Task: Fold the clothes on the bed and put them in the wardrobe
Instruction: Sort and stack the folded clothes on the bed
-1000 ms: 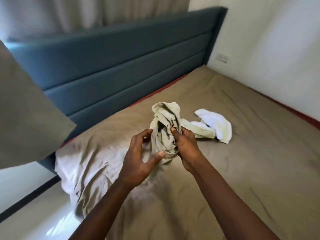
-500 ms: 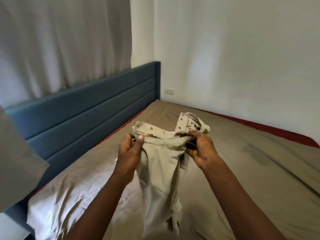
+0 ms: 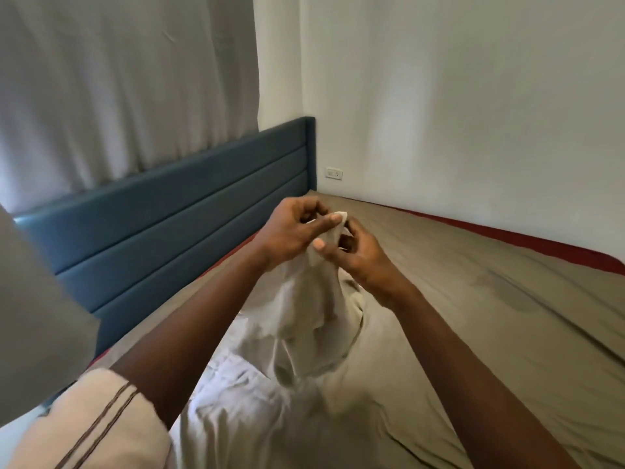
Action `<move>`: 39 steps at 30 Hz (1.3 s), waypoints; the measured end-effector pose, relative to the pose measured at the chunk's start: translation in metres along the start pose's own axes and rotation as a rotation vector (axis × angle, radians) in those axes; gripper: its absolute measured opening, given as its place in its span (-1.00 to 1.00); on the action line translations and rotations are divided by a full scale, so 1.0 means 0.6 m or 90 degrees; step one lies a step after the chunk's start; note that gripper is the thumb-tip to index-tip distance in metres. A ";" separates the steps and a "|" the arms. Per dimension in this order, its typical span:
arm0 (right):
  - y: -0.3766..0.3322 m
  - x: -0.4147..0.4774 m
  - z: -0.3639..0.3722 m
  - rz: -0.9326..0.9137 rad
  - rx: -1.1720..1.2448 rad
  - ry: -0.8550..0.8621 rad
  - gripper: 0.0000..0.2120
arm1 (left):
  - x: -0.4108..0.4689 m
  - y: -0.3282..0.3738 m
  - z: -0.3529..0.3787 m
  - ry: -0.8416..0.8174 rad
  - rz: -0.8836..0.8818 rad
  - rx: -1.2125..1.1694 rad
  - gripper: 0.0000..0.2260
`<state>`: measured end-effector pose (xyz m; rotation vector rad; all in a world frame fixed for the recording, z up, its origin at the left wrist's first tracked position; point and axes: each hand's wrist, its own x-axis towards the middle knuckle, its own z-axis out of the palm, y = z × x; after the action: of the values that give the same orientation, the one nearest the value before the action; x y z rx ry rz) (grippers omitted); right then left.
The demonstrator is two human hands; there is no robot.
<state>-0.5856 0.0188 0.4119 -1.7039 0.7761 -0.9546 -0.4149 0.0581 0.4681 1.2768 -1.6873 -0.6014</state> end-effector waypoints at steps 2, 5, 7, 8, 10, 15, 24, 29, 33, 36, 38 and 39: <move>-0.013 0.019 0.010 0.003 -0.004 0.015 -0.56 | 0.009 0.019 0.002 -0.020 0.006 -0.032 -0.81; -0.012 0.033 0.011 0.001 0.104 0.069 -0.78 | 0.001 0.013 -0.009 -0.031 0.024 -0.052 -0.77; -0.004 0.029 0.013 0.024 0.192 0.070 -0.65 | -0.015 -0.026 -0.029 -0.083 -0.032 -0.041 -0.53; 0.000 0.025 0.014 0.050 0.235 0.074 -0.59 | -0.025 -0.055 -0.037 -0.130 -0.096 -0.043 -0.38; 0.008 0.018 0.013 0.091 0.309 0.071 -0.64 | -0.050 -0.120 -0.044 -0.238 -0.236 -0.063 -0.34; 0.000 -0.009 -0.009 0.132 0.482 0.056 -0.83 | -0.098 -0.210 -0.006 -0.231 -0.359 -0.054 -0.70; 0.082 -0.021 -0.095 0.232 -0.089 0.405 -0.84 | -0.080 -0.157 -0.019 0.116 -0.256 -0.393 -0.82; 0.060 -0.024 -0.033 -0.021 -0.107 0.051 -0.28 | -0.040 -0.072 -0.012 -0.055 -0.090 -0.309 -0.85; 0.009 0.001 0.011 -0.062 -0.059 -0.034 -0.60 | -0.020 -0.007 0.012 -0.100 -0.009 -0.240 -0.84; 0.001 0.016 0.000 -0.061 0.002 0.049 -0.88 | -0.032 -0.011 0.019 0.013 -0.001 -0.298 -0.82; 0.005 0.015 -0.008 -0.054 0.026 0.043 -0.85 | -0.059 -0.053 0.019 0.092 -0.037 -0.306 -0.74; 0.008 0.013 -0.010 -0.052 0.037 0.046 -0.85 | -0.078 -0.082 0.019 0.106 -0.071 -0.282 -0.70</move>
<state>-0.5872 0.0082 0.4105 -1.6691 0.7237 -1.0896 -0.3985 0.0827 0.4061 1.0698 -1.2628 -0.8559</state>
